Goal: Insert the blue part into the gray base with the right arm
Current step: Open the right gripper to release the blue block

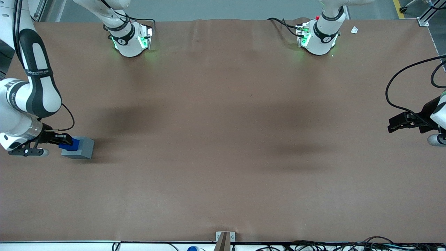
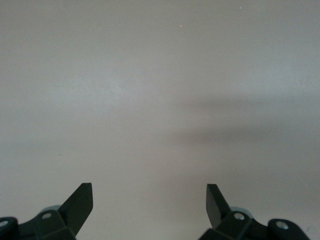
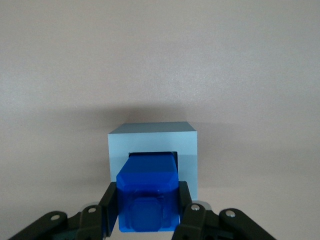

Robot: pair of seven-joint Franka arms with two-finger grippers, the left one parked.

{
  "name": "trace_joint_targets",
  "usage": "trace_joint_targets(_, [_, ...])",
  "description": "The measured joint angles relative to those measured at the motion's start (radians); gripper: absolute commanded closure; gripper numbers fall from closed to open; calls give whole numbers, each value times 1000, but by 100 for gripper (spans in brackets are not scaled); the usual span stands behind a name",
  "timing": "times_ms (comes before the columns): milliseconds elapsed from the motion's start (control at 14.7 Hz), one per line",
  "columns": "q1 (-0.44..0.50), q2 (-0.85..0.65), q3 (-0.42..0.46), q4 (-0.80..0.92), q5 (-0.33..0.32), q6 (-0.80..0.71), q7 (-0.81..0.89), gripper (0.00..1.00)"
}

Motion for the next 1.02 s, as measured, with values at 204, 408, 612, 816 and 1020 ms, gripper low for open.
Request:
trace_joint_targets(204, [0,1,0,0,0,0,0,92])
trace_joint_targets(408, [0,1,0,0,0,0,0,23])
trace_joint_targets(612, [0,1,0,1,0,0,0,0])
trace_joint_targets(816, [0,1,3,14,0,0,1,0])
trace_joint_targets(1020, [12,1,8,63,0,-66,1,0])
